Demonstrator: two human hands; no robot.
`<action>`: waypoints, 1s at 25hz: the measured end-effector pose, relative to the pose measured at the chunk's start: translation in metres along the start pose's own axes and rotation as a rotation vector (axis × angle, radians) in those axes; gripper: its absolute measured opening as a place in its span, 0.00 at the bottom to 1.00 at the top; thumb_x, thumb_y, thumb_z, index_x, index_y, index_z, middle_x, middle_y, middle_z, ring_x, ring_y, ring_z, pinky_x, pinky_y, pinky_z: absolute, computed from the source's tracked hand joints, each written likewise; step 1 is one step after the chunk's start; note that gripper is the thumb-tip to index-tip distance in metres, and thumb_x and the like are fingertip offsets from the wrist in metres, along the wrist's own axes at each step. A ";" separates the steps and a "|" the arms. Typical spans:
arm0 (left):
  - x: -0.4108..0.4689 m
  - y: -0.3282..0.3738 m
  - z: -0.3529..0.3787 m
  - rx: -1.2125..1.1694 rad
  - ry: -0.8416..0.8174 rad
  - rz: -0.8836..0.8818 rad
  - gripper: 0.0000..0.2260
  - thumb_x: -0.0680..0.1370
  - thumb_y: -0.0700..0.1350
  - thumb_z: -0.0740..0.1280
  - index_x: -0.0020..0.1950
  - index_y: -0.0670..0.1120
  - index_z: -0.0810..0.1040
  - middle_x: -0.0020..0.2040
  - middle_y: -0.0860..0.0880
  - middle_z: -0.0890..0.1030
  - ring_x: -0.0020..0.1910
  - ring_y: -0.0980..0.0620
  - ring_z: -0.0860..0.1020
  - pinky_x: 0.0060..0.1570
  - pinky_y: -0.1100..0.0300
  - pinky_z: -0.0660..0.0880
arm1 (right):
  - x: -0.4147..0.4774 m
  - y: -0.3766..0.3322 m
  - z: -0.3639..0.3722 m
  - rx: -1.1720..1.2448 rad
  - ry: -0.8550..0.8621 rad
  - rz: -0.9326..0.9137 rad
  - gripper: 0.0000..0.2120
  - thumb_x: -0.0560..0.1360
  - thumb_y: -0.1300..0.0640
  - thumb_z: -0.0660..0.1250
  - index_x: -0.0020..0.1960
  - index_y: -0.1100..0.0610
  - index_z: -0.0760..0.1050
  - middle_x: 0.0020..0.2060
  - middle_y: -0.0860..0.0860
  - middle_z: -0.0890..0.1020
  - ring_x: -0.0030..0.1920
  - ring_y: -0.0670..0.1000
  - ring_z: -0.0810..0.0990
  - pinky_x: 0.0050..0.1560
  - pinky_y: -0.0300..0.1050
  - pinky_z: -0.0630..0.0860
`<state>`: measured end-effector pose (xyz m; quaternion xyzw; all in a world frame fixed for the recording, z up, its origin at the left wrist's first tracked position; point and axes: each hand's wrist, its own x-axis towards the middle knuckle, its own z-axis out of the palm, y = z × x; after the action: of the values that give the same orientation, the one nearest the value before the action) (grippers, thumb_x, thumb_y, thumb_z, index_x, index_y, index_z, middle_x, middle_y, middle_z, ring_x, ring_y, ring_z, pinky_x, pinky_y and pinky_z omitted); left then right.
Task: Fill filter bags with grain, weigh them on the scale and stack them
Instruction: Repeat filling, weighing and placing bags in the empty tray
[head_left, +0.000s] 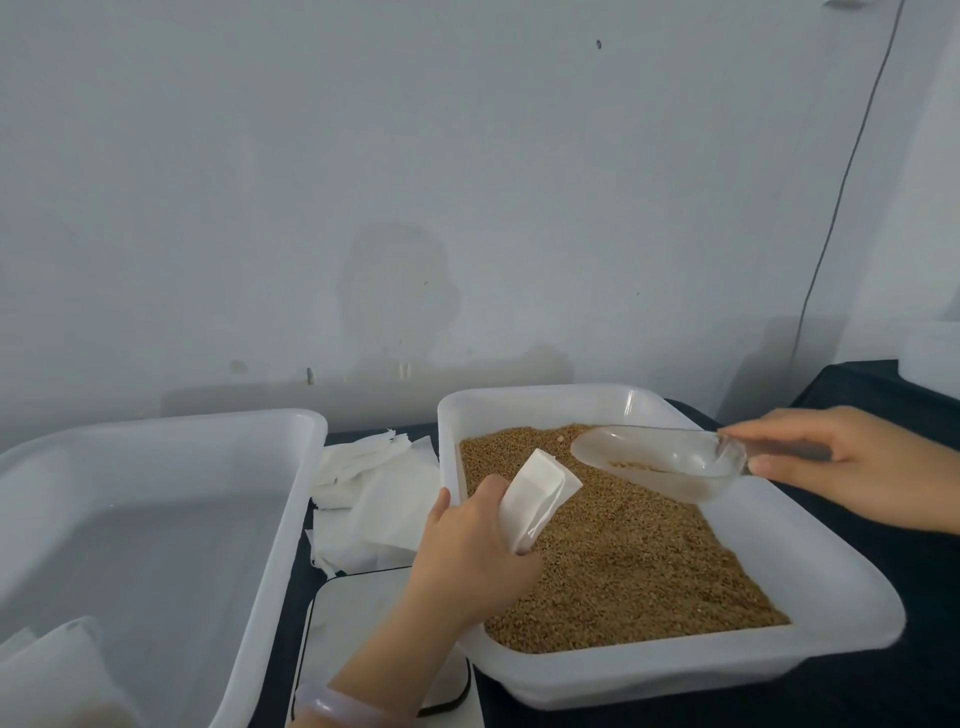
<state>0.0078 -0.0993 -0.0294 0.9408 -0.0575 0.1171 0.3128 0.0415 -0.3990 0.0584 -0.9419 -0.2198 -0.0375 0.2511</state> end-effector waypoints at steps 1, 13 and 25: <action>0.000 0.000 0.000 0.000 -0.001 0.005 0.13 0.71 0.48 0.67 0.51 0.53 0.64 0.36 0.58 0.70 0.37 0.65 0.65 0.68 0.50 0.62 | 0.005 -0.004 -0.002 -0.038 -0.012 -0.004 0.22 0.64 0.34 0.61 0.58 0.32 0.74 0.53 0.33 0.79 0.57 0.36 0.76 0.62 0.47 0.71; 0.000 0.000 0.003 0.064 0.029 0.050 0.14 0.72 0.48 0.65 0.54 0.52 0.65 0.38 0.57 0.74 0.45 0.51 0.77 0.74 0.56 0.49 | 0.048 -0.039 -0.032 -0.346 -0.123 -0.084 0.13 0.71 0.45 0.68 0.45 0.25 0.71 0.46 0.24 0.77 0.53 0.36 0.77 0.62 0.45 0.71; 0.002 0.000 0.004 0.067 0.037 0.040 0.15 0.71 0.49 0.65 0.56 0.51 0.66 0.39 0.55 0.75 0.46 0.50 0.77 0.74 0.56 0.50 | 0.063 -0.051 -0.044 -0.667 0.010 -0.228 0.10 0.71 0.39 0.63 0.46 0.25 0.64 0.49 0.27 0.74 0.52 0.33 0.72 0.53 0.34 0.50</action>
<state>0.0103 -0.1016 -0.0326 0.9471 -0.0667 0.1427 0.2795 0.0774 -0.3562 0.1317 -0.9414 -0.2978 -0.1396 -0.0752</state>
